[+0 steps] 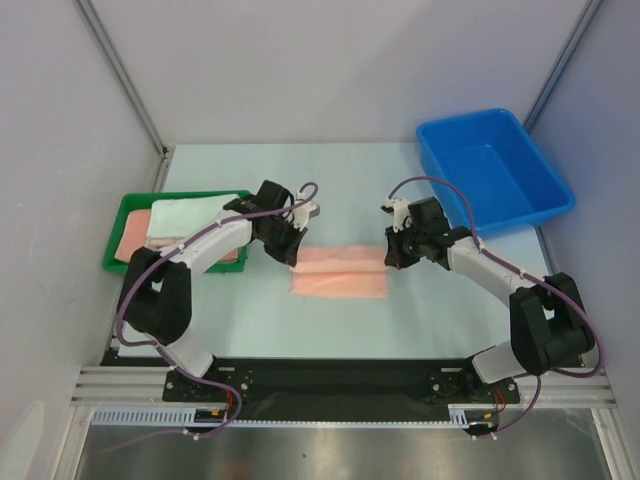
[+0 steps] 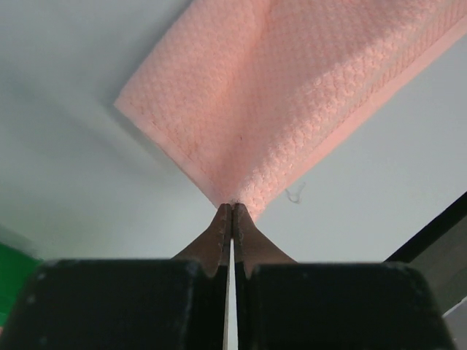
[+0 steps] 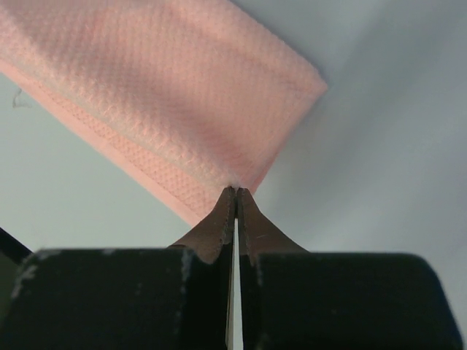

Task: Fold and stack the towels
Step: Fold the towel

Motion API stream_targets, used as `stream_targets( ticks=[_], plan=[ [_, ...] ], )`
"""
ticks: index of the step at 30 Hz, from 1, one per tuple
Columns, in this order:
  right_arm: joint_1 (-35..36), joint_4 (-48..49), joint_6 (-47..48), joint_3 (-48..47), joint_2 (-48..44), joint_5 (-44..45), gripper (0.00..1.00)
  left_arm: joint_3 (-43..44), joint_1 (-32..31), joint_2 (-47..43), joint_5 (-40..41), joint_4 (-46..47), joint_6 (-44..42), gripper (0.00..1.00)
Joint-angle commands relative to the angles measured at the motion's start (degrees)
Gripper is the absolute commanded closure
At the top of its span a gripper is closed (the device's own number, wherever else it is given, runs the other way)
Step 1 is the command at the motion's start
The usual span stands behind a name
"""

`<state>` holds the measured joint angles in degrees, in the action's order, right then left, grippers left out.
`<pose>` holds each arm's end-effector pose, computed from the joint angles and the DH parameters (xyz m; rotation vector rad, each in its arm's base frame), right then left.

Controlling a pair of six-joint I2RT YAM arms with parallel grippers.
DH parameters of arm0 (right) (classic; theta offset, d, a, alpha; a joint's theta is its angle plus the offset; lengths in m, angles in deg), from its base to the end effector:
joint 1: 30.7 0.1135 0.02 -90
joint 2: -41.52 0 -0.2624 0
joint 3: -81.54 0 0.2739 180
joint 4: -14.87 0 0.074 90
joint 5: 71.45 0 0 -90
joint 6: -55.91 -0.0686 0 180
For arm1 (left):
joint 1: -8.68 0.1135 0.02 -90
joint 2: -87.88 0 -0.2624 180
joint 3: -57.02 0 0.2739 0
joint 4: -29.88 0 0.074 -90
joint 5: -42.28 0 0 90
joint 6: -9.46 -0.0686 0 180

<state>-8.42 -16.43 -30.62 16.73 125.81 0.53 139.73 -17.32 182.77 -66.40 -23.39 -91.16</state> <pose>0.3067 0.1486 0.1754 -0.6853 2.3730 0.5294 0.3210 -0.1810 0.1907 0.9451 2.5467 -0.5215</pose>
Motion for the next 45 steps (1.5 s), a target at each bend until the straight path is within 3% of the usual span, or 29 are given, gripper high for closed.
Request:
stream_targets(
  ticks=[1,15,29,30,31,34,36,37,41,43,45],
  plan=[
    [1.2,-0.2,-4.2,1.6,-3.9,4.4,1.00,-3.4,-1.4,-4.4,1.6,1.5,3.0,1.00],
    [2.2,-2.0,-14.1,8.5,-9.3,5.4,1.00,-10.7,-4.5,-7.7,2.9,2.1,7.5,1.00],
    [7.6,5.6,-20.9,15.5,-9.0,4.0,1.00,-14.8,-5.1,-6.7,10.0,5.7,10.2,0.99],
    [7.6,5.6,-21.2,15.9,-8.7,4.3,0.98,-15.1,-5.3,-6.6,10.2,6.0,10.3,0.98],
    [7.6,5.4,-21.4,15.9,-8.5,5.4,0.89,-15.2,-5.5,-6.3,10.8,5.8,10.3,0.94],
    [7.7,2.9,-22.1,15.3,-8.7,7.0,0.72,-14.7,-6.1,-6.2,12.4,4.8,12.3,0.75],
    [7.7,-0.9,-22.6,13.6,-9.7,8.8,0.66,-13.5,-6.2,-7.3,16.0,3.6,14.5,0.74],
    [7.7,-2.6,-23.3,12.6,-10.9,9.5,0.62,-12.9,-6.2,-7.6,17.0,2.2,15.2,0.69],
    [7.7,-6.0,-26.7,9.5,-13.4,10.0,0.69,-8.2,-6.2,-10.0,22.9,0.0,20.2,0.62],
    [7.7,-2.4,-28.4,9.7,-13.6,5.0,0.70,-7.3,-6.2,-10.3,23.8,0.7,23.1,0.57],
    [7.7,4.2,-31.1,10.8,-12.7,0.6,0.70,-7.1,-6.1,-9.6,19.4,2.6,24.5,0.57]
  ],
)
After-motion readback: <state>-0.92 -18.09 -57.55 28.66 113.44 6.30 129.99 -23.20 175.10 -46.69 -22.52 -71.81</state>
